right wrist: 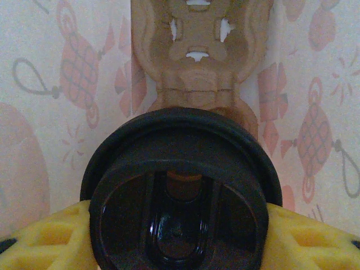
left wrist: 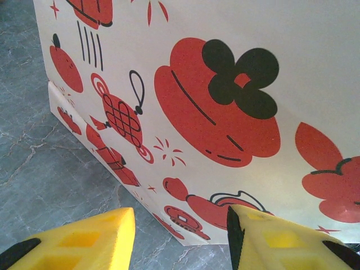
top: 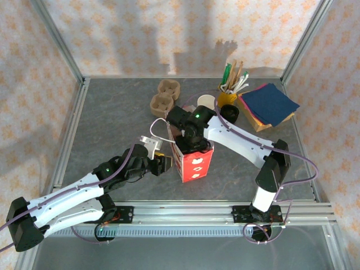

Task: Pack the takeout coffee

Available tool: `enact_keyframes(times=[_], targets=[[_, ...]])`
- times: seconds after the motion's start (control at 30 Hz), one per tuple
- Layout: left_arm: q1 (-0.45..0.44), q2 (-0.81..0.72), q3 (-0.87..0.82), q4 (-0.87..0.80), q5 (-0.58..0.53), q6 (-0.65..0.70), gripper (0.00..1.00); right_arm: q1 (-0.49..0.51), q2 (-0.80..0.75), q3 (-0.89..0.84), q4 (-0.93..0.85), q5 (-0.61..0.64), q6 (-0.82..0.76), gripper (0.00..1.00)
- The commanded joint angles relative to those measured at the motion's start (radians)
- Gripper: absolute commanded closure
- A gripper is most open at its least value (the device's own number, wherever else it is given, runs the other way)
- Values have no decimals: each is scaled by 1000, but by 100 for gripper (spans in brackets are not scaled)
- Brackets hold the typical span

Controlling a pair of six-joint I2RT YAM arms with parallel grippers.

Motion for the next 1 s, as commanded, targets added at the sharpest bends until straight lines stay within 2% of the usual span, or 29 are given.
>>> enact_keyframes(times=[0.0,0.97], targets=[[-2,-10,-1,11,-23,7,51,8,-7,-11,-21,41,18,60],[-2,-16,-24,17,-33,2,49,7,-14,-58,-22,71,29,60]])
